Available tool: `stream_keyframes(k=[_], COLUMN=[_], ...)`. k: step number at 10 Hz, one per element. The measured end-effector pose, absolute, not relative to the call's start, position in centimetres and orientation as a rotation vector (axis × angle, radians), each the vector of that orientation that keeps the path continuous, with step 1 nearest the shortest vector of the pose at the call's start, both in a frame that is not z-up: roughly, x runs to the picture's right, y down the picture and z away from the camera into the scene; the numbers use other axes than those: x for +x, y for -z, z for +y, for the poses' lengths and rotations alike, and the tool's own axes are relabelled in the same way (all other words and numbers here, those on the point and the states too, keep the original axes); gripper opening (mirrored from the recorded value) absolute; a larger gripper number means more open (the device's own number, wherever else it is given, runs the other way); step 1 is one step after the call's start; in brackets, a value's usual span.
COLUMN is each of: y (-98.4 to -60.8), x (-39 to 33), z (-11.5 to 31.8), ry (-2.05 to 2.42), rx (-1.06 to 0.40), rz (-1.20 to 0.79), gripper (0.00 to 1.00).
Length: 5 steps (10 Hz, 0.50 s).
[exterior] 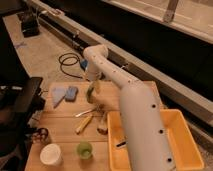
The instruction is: Place pepper in plastic cup
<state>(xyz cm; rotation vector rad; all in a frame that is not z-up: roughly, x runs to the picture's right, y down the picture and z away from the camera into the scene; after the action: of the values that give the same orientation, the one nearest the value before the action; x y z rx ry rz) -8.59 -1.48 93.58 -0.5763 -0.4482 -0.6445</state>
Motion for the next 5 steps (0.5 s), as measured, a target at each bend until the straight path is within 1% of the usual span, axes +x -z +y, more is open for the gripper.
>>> stream_keyframes(k=[5], y=[-94.36], x=[-8.9], z=[-0.89], ry=[0.588], rx=[-0.581], rz=[-0.446], gripper=[0.8])
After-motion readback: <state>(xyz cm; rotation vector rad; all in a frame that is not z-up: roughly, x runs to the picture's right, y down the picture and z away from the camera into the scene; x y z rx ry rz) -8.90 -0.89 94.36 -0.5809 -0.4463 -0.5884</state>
